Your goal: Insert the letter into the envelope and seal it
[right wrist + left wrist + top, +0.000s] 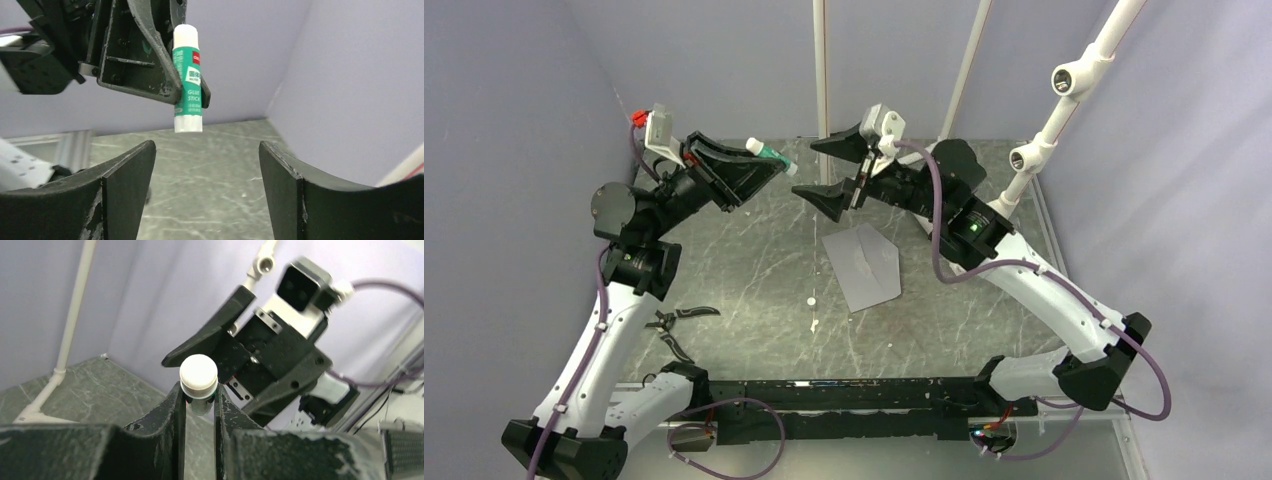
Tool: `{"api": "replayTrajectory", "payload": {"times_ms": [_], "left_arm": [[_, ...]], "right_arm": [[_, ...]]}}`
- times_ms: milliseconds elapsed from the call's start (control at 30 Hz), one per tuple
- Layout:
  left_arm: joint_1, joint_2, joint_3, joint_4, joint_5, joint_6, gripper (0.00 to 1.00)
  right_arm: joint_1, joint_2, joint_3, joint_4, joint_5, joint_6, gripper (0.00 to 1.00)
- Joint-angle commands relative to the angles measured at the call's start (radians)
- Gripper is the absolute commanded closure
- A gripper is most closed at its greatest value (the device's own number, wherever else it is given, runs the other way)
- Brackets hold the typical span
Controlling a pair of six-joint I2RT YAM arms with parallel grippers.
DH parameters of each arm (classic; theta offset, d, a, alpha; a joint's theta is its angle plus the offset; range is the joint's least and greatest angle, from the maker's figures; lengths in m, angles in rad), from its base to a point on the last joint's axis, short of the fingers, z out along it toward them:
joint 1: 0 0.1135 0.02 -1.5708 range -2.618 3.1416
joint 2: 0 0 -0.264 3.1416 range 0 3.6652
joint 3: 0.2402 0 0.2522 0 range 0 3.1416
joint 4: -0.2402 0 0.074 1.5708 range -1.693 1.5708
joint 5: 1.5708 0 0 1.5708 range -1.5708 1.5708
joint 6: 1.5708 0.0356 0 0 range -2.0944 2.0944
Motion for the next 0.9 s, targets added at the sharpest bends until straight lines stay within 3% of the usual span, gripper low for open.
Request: {"api": "replayTrajectory", "payload": {"times_ms": [0, 267, 600, 767, 800, 867], "left_arm": [[0.005, 0.014, 0.05, -0.016, -0.133, -0.161, 0.98], [0.005, 0.077, 0.047, 0.086, -0.134, -0.401, 0.98], [0.005, 0.121, 0.11, 0.106, -0.101, -0.479, 0.97], [0.005, 0.134, 0.093, 0.131, -0.094, -0.519, 0.98], [0.005, 0.134, 0.089, 0.138, -0.093, -0.521, 0.98], [0.005, 0.132, 0.081, 0.142, -0.1, -0.52, 0.98]], "right_arm": [[0.027, -0.037, -0.066, 0.213, 0.157, -0.198, 0.2], [0.031, 0.016, -0.095, 0.453, 0.128, -0.203, 0.26], [0.033, 0.088, -0.03, 0.455, 0.118, -0.248, 0.46], [0.03, 0.096, -0.005, 0.477, 0.164, -0.218, 0.69], [0.03, 0.094, -0.006, 0.486, 0.174, -0.207, 0.69], [0.03, 0.087, -0.011, 0.493, 0.19, -0.198, 0.55]]}}
